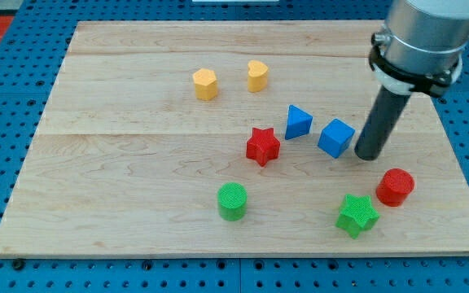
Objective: Push the red circle closer to the red star
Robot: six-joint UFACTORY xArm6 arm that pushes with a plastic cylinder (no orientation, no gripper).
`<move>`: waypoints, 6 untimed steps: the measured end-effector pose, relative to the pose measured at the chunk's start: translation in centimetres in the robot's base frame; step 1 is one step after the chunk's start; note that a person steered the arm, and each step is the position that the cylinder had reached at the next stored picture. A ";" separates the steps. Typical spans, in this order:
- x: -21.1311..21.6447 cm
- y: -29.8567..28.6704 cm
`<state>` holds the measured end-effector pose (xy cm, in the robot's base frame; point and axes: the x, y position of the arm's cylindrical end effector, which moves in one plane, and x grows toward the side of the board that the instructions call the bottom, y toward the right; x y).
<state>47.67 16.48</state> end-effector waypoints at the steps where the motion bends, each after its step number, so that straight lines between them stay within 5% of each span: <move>1: -0.9 -4.3; 3: -3.4 -8.2; 5: 0.6 12.5; 6: 6.9 15.3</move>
<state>54.54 31.79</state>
